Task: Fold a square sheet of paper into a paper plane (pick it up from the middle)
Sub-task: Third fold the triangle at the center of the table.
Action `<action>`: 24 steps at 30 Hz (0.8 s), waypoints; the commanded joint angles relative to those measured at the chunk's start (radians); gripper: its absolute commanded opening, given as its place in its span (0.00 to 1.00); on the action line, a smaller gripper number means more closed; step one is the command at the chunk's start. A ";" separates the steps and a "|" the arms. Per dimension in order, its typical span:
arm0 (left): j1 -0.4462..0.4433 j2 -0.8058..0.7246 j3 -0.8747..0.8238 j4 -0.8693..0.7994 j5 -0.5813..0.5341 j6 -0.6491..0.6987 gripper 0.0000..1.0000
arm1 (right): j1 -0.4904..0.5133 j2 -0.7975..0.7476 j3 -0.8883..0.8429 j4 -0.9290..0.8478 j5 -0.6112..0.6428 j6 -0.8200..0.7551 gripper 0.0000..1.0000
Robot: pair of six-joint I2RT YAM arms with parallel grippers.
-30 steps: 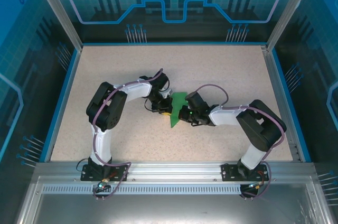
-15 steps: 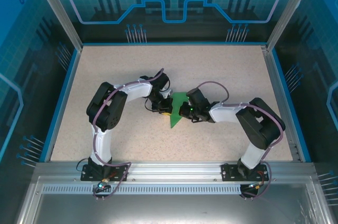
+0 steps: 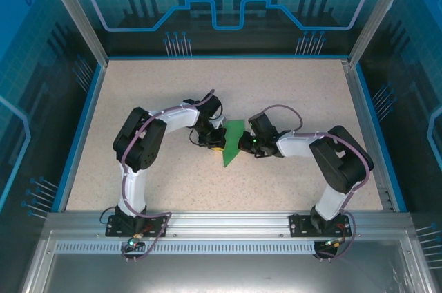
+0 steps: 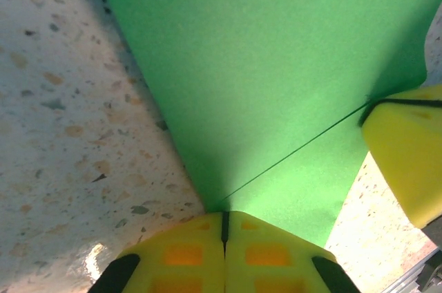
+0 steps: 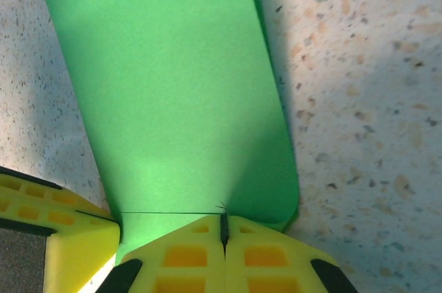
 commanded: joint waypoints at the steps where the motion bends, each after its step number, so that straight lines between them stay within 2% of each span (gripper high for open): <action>1: 0.002 0.073 -0.019 -0.037 -0.161 0.023 0.06 | -0.041 -0.020 -0.022 -0.069 0.048 -0.027 0.03; 16: 0.001 0.079 -0.012 -0.039 -0.153 0.025 0.06 | -0.104 -0.079 -0.026 -0.105 0.039 -0.065 0.03; 20: 0.001 0.080 -0.012 -0.036 -0.144 0.023 0.06 | -0.080 -0.144 -0.026 -0.116 0.039 -0.071 0.03; 24: 0.001 0.081 -0.007 -0.036 -0.134 0.020 0.06 | -0.012 -0.195 -0.038 -0.099 0.029 -0.044 0.02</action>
